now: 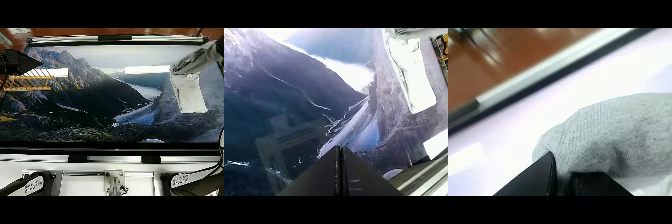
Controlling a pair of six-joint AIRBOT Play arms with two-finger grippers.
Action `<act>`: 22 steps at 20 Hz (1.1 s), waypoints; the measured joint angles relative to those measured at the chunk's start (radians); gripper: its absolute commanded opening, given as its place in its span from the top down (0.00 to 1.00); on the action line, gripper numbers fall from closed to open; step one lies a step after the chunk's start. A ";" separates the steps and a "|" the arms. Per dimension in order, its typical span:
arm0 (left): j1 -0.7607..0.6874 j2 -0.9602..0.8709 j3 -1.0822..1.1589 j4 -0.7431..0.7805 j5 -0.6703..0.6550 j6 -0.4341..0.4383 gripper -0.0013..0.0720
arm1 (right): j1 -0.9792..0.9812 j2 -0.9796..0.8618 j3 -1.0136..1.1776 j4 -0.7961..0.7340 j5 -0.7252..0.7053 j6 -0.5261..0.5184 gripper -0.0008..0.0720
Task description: Fold the shirts.
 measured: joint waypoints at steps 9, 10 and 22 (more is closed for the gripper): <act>0.000 0.006 0.000 0.000 -0.026 0.000 0.93 | -0.016 0.036 0.000 -0.509 -0.563 0.251 0.89; 0.000 0.007 0.000 0.000 -0.032 0.000 0.93 | -0.018 0.033 -0.002 -0.542 -0.611 0.288 0.89; 0.000 0.008 0.000 0.000 -0.068 0.000 0.93 | -0.019 0.003 -0.245 -0.492 -0.657 0.583 0.87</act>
